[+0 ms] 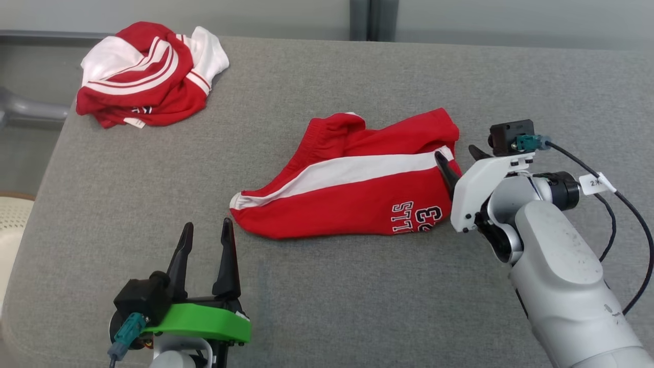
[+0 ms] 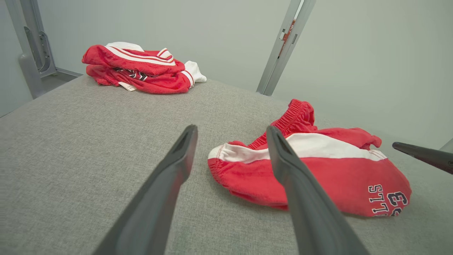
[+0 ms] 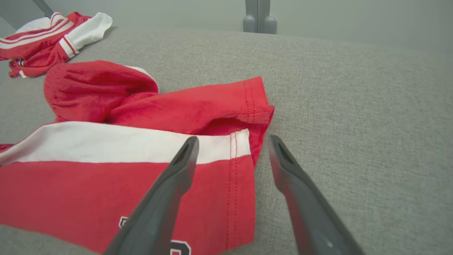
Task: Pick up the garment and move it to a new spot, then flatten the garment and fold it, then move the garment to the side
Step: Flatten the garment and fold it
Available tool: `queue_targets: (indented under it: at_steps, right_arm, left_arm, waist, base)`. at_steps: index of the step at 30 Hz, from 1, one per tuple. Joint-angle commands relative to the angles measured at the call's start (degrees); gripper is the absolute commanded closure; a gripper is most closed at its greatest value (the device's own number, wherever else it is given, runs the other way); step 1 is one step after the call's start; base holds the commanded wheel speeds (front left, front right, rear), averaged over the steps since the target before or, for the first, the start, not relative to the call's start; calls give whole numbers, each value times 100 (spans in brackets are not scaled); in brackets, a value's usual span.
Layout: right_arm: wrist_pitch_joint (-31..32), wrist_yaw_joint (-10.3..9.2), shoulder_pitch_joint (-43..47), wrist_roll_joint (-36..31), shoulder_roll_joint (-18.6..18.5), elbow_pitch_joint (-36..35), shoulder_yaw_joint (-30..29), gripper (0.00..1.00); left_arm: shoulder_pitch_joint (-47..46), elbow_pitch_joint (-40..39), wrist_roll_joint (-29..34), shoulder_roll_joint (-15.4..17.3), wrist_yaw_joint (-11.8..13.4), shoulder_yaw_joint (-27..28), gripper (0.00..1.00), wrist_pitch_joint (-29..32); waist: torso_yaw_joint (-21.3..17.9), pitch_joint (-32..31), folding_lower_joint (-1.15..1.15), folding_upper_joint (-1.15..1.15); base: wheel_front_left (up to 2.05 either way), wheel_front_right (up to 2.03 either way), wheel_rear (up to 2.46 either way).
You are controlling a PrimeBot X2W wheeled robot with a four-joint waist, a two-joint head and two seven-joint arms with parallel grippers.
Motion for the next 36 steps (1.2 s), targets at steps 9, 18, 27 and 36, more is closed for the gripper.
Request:
queue_targets:
  at_steps: [9, 18, 27, 36]
  right_arm:
    - [258, 2, -492, 47, -284, 604, 145, 0]
    - [257, 2, -784, 375, -391, 1002, 479, 20]
    - [-129, 2, -838, 560, -488, 1041, 842, 100]
    - [-768, 2, -344, 859, -598, 421, 1101, 100]
  left_arm:
    - [-185, -44, -37, 11, 48, -11, 0, -3]
    - [-249, -11, 3, 11, 22, -13, 0, -3]
    - [-213, 18, 44, 11, 40, 47, 0, -3]
    - [-307, 251, 52, 12, -88, 47, 0, -3]
  waist:
    - [368, 390, 0, 0]
    - [413, 510, 0, 0]
    - [298, 490, 0, 0]
    - [16, 388, 0, 0]
  base:
    - [0, 0, 0]
    - [0, 0, 0]
    - [0, 0, 0]
    - [0, 0, 0]
